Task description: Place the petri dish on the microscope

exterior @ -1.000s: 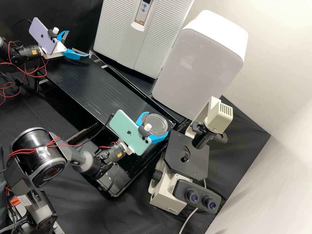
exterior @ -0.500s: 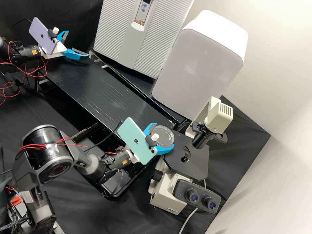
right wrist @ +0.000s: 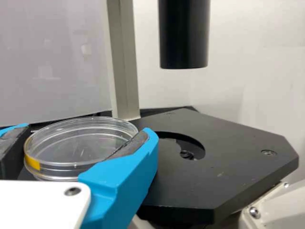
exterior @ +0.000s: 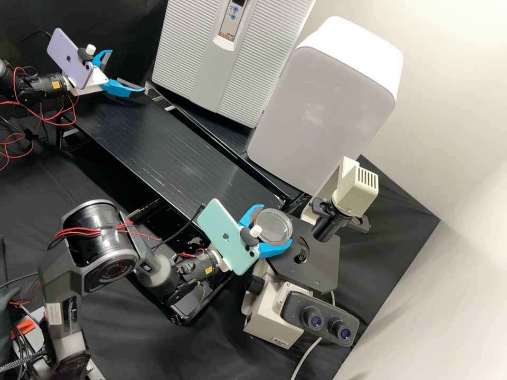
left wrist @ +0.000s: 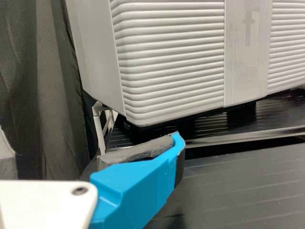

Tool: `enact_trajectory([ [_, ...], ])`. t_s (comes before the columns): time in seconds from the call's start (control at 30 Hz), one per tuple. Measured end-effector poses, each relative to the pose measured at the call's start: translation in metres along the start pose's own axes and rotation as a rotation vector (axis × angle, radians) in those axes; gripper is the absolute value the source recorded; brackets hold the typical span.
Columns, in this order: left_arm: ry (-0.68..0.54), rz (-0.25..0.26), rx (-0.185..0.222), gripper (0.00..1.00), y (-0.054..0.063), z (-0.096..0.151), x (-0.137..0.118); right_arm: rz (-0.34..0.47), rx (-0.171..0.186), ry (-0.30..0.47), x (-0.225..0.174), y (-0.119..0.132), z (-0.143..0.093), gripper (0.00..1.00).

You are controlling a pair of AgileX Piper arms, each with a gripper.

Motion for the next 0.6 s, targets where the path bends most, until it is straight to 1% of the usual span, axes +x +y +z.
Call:
enact_trajectory([
  [0.13, 0.0, 0.0, 0.0, 1.0, 0.0, 0.0, 0.0, -0.003, -0.013, -0.002, 0.005, -0.002, 0.003, 0.0],
  [0.2, 0.0, 0.0, 0.0, 1.0, 0.0, 0.0, 0.0, -0.002, -0.013, 0.0, 0.007, -0.003, 0.005, 0.0],
  [0.33, 0.0, 0.0, 0.0, 1.0, 0.0, 0.0, 0.0, 0.005, -0.031, 0.0, 0.014, -0.004, 0.01, 0.0],
  [0.5, 0.0, 0.0, 0.0, 1.0, 0.0, 0.0, 0.0, 0.029, -0.036, 0.005, 0.02, -0.003, 0.017, 0.0],
  [0.6, 0.0, 0.0, 0.0, 1.0, 0.0, 0.0, 0.0, 0.042, -0.046, 0.002, 0.023, -0.001, 0.021, 0.0],
])
